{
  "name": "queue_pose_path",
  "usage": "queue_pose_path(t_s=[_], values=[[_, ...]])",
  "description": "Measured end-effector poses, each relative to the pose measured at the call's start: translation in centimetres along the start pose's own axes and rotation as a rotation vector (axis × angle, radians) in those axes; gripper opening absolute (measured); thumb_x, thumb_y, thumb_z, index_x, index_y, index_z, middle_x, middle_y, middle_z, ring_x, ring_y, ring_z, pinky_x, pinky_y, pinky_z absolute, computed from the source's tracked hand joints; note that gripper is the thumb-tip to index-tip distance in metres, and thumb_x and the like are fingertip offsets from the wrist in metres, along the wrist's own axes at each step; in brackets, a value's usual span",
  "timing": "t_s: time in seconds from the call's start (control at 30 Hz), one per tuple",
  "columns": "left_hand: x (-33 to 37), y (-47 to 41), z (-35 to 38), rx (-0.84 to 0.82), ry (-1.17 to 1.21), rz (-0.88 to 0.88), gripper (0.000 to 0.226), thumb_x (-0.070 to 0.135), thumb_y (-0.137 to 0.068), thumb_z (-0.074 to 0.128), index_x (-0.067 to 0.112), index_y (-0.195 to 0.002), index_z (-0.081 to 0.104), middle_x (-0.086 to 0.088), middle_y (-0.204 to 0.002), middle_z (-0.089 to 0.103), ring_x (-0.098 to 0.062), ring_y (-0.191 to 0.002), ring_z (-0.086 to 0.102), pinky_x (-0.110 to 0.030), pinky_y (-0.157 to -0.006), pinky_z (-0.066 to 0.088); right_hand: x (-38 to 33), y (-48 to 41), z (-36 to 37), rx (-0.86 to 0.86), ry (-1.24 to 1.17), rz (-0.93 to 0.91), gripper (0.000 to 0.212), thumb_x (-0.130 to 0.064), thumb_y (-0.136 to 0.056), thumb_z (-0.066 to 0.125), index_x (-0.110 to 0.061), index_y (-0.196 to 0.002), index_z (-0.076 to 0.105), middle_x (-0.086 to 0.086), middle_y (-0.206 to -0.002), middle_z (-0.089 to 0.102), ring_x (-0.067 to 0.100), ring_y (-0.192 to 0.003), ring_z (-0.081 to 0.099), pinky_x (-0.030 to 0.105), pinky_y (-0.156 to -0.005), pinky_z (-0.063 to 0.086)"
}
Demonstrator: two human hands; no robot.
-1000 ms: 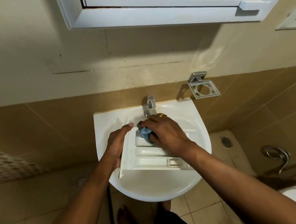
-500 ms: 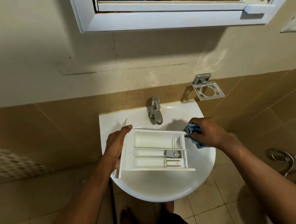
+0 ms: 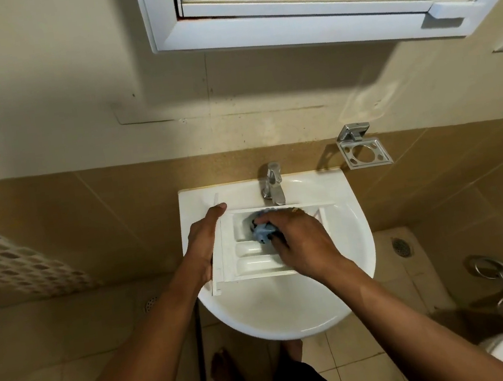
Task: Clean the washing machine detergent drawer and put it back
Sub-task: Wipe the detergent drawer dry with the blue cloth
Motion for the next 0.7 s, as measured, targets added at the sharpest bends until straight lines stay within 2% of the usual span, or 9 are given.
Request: queue_pose_path(t_s=[0.07,0.13,0.17,0.27,0.37,0.43,0.57,0.67,0.7], values=[[0.1,0.0,0.3,-0.005,0.033,-0.013,0.074,0.066,-0.069,0.079,0.014,-0.121,0.073,-0.015,-0.106,0.078,-0.033,-0.098,0.075,-0.044,-0.089,0.060,-2.2,0.0,0.5,0.040,-0.047,-0.042,0.045,-0.016,-0.091,0.067,-0.026,-0.134,0.062,0.002,-0.120,0.073,0.024,-0.103,0.064,0.026,-0.086,0.047],[0.4,0.2,0.8,-0.013,0.023,-0.017,0.068,0.062,-0.073,0.079,0.008,-0.114,0.075,-0.018,-0.101,0.078,-0.030,-0.087,0.076,-0.034,-0.073,0.060,-4.9,0.4,2.6,-0.026,-0.083,-0.115,0.043,-0.017,-0.093,0.066,-0.020,-0.135,0.062,0.006,-0.121,0.072,0.024,-0.104,0.064,0.022,-0.088,0.041],[0.5,0.4,0.9,0.001,0.010,-0.018,0.068,0.062,-0.073,0.078,0.006,-0.112,0.075,-0.017,-0.099,0.078,-0.028,-0.085,0.076,-0.031,-0.070,0.057,-5.8,0.9,3.7,-0.062,-0.094,-0.164,0.038,-0.015,-0.093,0.065,-0.016,-0.132,0.065,0.008,-0.119,0.072,0.025,-0.104,0.064,0.022,-0.090,0.042],[0.4,0.5,0.4,0.023,0.052,-0.034,0.072,0.065,-0.071,0.078,0.007,-0.113,0.074,-0.013,-0.092,0.077,-0.027,-0.083,0.074,-0.035,-0.077,0.056,-5.4,2.1,4.1,-0.124,-0.064,-0.261,0.030,-0.015,-0.092,0.063,-0.015,-0.122,0.068,0.006,-0.116,0.072,0.024,-0.103,0.064,0.031,-0.095,0.047],[0.5,0.3,-0.3,0.021,0.072,-0.051,0.092,0.077,-0.054,0.083,0.018,-0.123,0.070,-0.014,-0.109,0.077,-0.033,-0.101,0.074,-0.048,-0.098,0.057,-2.6,2.5,2.4,-0.120,0.057,-0.244,0.026,-0.025,-0.092,0.062,-0.021,-0.118,0.067,0.002,-0.114,0.072,0.023,-0.102,0.064,0.031,-0.090,0.046],[1.1,0.1,-0.7,0.062,0.029,-0.025,0.101,0.083,-0.046,0.081,0.023,-0.127,0.067,-0.012,-0.120,0.074,-0.035,-0.112,0.069,-0.054,-0.104,0.053,-1.1,2.7,1.4,-0.089,0.092,-0.200,0.024,-0.027,-0.093,0.060,-0.021,-0.115,0.068,0.002,-0.110,0.071,0.024,-0.098,0.064,0.027,-0.085,0.043],[2.2,0.5,0.0,0.032,-0.009,0.008,0.089,0.078,-0.058,0.073,0.020,-0.126,0.068,-0.013,-0.115,0.074,-0.035,-0.106,0.071,-0.050,-0.099,0.056,-1.0,2.2,0.5,0.003,-0.023,-0.123,0.025,-0.018,-0.091,0.058,-0.018,-0.114,0.070,0.002,-0.109,0.065,0.022,-0.097,0.060,0.032,-0.084,0.048],[2.0,0.9,1.1,-0.012,-0.020,0.022,0.069,0.070,-0.073,0.072,0.020,-0.120,0.071,-0.014,-0.109,0.077,-0.033,-0.099,0.075,-0.047,-0.092,0.061,-3.3,1.1,1.3,-0.084,-0.228,-0.142,0.030,-0.008,-0.090,0.057,-0.019,-0.115,0.067,0.000,-0.114,0.065,0.018,-0.102,0.060,0.027,-0.085,0.049],[1.9,0.9,1.3,-0.010,-0.022,0.023,0.064,0.068,-0.076,0.072,0.021,-0.119,0.071,-0.013,-0.108,0.077,-0.031,-0.097,0.075,-0.046,-0.091,0.062,-3.8,0.8,1.7,-0.120,-0.218,-0.141,0.030,-0.009,-0.090,0.057,-0.020,-0.117,0.064,-0.001,-0.115,0.067,0.019,-0.102,0.061,0.029,-0.084,0.049]])
Point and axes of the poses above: each hand's wrist, its own y-axis away from the middle knuckle, its own z-axis out of the palm, x = y × z, the point moved 7 cm from there along -y, towards the middle knuckle
